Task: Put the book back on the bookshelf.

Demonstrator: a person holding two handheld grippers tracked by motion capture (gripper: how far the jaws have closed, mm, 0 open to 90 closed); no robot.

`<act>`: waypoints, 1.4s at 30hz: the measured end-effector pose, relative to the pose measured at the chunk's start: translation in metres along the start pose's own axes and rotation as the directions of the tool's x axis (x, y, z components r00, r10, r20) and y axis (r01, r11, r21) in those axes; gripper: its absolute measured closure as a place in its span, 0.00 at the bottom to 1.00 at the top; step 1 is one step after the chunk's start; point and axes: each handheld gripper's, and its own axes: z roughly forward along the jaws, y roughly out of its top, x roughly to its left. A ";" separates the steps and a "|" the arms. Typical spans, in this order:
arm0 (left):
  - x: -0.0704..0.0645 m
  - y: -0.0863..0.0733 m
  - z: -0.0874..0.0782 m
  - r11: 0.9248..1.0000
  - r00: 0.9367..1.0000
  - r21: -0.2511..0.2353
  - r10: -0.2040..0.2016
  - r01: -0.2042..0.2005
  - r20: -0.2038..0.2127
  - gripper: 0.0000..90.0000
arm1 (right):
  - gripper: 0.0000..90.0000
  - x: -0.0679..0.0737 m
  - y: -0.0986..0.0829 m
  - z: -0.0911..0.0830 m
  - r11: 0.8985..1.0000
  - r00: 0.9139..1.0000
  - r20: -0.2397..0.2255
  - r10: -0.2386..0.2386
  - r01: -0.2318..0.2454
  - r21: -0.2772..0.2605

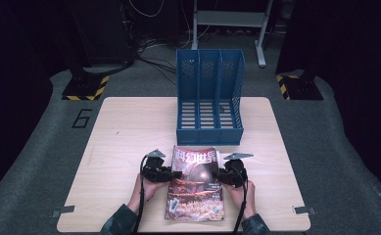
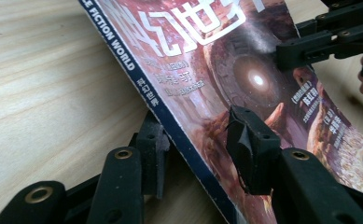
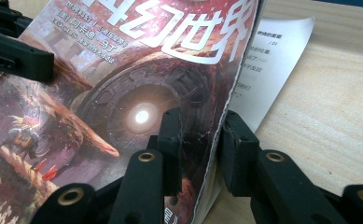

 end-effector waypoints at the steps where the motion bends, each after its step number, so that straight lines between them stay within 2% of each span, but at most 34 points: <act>1: 0.000 0.000 0.000 1.000 1.000 0.000 0.000 0.000 0.000 0.63 | 0.81 0.000 0.000 0.000 1.000 1.000 -0.001 0.008 -0.008 0.001; 3: -0.001 0.002 0.001 1.000 1.000 0.017 -0.005 0.004 0.027 0.61 | 0.81 0.001 -0.001 0.000 1.000 1.000 0.000 0.012 -0.012 -0.002; 4: -0.001 0.003 0.002 1.000 1.000 0.007 -0.006 0.006 0.031 0.60 | 0.82 0.001 -0.001 0.000 1.000 1.000 0.003 0.008 -0.008 -0.004; 6: -0.003 0.009 0.003 1.000 0.999 0.015 0.010 -0.010 0.043 0.59 | 0.82 0.003 -0.001 0.001 1.000 1.000 0.014 0.004 -0.004 -0.012; 8: -0.003 0.012 0.004 0.999 0.999 0.025 0.025 -0.025 0.036 0.59 | 0.82 0.003 -0.002 0.001 1.000 1.000 0.012 0.003 -0.003 -0.015; 10: -0.003 0.013 0.005 0.999 0.999 0.026 0.021 -0.022 0.033 0.58 | 0.83 0.002 -0.002 0.002 1.000 1.000 0.011 0.001 -0.001 -0.019; 16: 0.003 0.021 0.010 0.999 0.998 0.050 0.004 -0.008 0.066 0.56 | 0.85 0.002 -0.001 0.003 1.000 1.000 0.004 -0.006 0.006 -0.022; 17: 0.004 0.023 0.011 0.999 0.998 0.049 0.022 -0.025 0.060 0.56 | 0.85 0.002 -0.001 0.003 1.000 1.000 0.001 -0.008 0.008 -0.020; 18: 0.004 0.023 0.011 0.999 0.998 0.049 0.022 -0.025 0.060 0.57 | 0.85 0.002 -0.001 0.003 1.000 1.000 0.001 -0.008 0.008 -0.020; 20: 0.004 0.026 0.013 0.997 0.998 0.066 0.025 -0.029 0.066 0.57 | 0.86 0.003 -0.001 0.004 1.000 1.000 0.000 -0.007 0.007 -0.018; 21: 0.005 0.029 0.016 0.995 0.997 0.093 0.037 -0.043 0.072 0.59 | 0.86 0.002 -0.001 0.004 1.000 1.000 -0.002 -0.008 0.008 -0.018; 22: 0.005 0.029 0.016 0.995 0.997 0.093 0.037 -0.043 0.072 0.62 | 0.86 0.002 -0.001 0.004 1.000 1.000 -0.002 -0.008 0.008 -0.018; 23: 0.007 0.031 0.019 0.990 0.996 0.122 0.055 -0.064 0.075 0.64 | 0.86 0.002 -0.001 0.004 1.000 1.000 -0.005 -0.009 0.009 -0.022; 24: 0.007 0.031 0.019 0.990 0.996 0.122 0.055 -0.064 0.075 0.65 | 0.86 0.002 -0.001 0.004 1.000 1.000 -0.005 -0.009 0.009 -0.022; 25: 0.007 0.031 0.022 0.988 0.996 0.147 0.046 -0.057 0.073 0.65 | 0.86 0.002 -0.002 0.004 1.000 1.000 -0.005 -0.009 0.008 -0.025; 26: 0.008 0.030 0.023 0.985 0.995 0.163 0.040 -0.054 0.091 0.65 | 0.86 0.001 -0.002 0.004 0.999 1.000 -0.005 -0.010 0.009 -0.034; 27: 0.008 0.029 0.023 0.987 0.996 0.156 0.025 -0.039 0.090 0.65 | 0.86 0.002 -0.003 0.004 0.999 1.000 -0.005 -0.003 0.002 -0.032; 29: 0.010 0.029 0.023 0.987 0.994 0.154 0.029 -0.044 0.103 0.65 | 0.86 0.002 -0.003 0.004 0.999 1.000 -0.005 -0.005 0.005 -0.038; 33: 0.008 0.029 0.023 0.986 0.996 0.154 0.052 -0.064 0.078 0.65 | 0.86 0.002 -0.004 0.004 0.999 1.000 -0.005 -0.010 0.010 -0.044; 35: 0.007 0.029 0.023 0.985 0.994 0.155 0.058 -0.071 0.089 0.64 | 0.86 0.002 -0.004 0.004 0.999 1.000 -0.001 -0.012 0.012 -0.049; 37: 0.006 0.029 0.023 0.984 0.995 0.159 0.070 -0.081 0.072 0.64 | 0.86 0.004 -0.005 0.004 0.999 1.000 0.006 -0.010 0.011 -0.049; 39: 0.005 0.029 0.023 0.983 0.995 0.161 0.073 -0.084 0.075 0.63 | 0.86 0.005 -0.005 0.004 0.999 1.000 0.017 -0.019 0.019 -0.049; 40: 0.003 0.030 0.023 0.983 0.995 0.162 0.075 -0.084 0.058 0.62 | 0.86 0.005 -0.005 0.004 0.999 1.000 0.018 -0.025 0.025 -0.047; 42: 0.003 0.030 0.023 0.983 0.996 0.166 0.074 -0.082 0.055 0.62 | 0.86 0.006 -0.005 0.004 0.999 1.000 0.020 -0.012 0.013 -0.042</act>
